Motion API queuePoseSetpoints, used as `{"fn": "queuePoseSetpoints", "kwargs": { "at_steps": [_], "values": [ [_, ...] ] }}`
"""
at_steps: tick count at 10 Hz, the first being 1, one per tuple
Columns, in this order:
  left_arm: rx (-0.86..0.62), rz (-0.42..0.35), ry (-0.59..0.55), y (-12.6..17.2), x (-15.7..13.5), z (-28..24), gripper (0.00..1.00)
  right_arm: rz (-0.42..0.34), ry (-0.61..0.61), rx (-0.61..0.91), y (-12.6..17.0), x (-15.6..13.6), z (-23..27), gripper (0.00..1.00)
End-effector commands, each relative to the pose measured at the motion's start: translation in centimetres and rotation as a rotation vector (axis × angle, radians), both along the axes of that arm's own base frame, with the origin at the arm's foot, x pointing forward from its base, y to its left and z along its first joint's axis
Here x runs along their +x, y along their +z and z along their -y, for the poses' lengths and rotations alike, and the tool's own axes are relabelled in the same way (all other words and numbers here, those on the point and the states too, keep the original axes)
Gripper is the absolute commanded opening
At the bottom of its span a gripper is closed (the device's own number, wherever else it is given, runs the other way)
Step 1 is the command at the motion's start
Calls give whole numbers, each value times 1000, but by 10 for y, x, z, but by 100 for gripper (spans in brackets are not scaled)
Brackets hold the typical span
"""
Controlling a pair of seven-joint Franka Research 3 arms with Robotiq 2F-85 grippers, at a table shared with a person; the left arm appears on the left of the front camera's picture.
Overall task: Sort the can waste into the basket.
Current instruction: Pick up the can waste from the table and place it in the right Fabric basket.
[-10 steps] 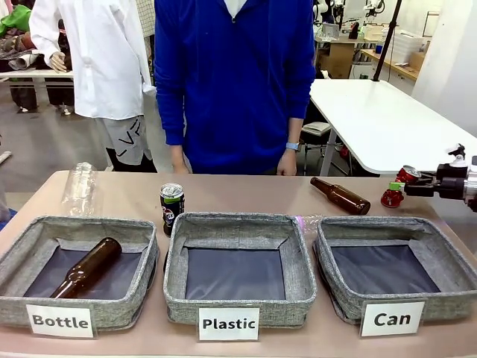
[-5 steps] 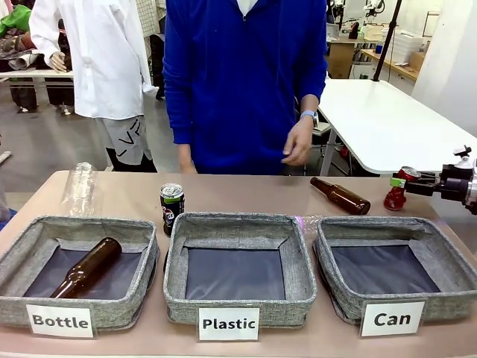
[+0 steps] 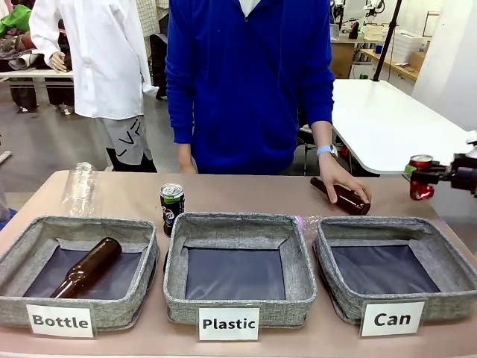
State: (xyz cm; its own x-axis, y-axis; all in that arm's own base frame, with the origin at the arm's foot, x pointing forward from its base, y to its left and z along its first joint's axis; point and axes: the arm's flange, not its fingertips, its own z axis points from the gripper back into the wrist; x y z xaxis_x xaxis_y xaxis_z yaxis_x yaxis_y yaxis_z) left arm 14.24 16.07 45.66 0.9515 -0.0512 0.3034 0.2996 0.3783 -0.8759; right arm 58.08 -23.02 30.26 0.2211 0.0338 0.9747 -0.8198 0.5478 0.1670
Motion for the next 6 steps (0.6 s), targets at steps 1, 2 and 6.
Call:
{"fn": "queuePoseSetpoints", "kwargs": {
  "at_steps": [1,2,6],
  "values": [
    [-24,-3,14,2,0,0,100,-57,50,-38,84,-46,4,0],
    [-24,-3,14,2,0,0,100,-132,153,-96,125,-82,2,0],
    [-24,-3,14,2,0,0,100,-279,446,-361,152,-187,-79,0]
  ]
}}
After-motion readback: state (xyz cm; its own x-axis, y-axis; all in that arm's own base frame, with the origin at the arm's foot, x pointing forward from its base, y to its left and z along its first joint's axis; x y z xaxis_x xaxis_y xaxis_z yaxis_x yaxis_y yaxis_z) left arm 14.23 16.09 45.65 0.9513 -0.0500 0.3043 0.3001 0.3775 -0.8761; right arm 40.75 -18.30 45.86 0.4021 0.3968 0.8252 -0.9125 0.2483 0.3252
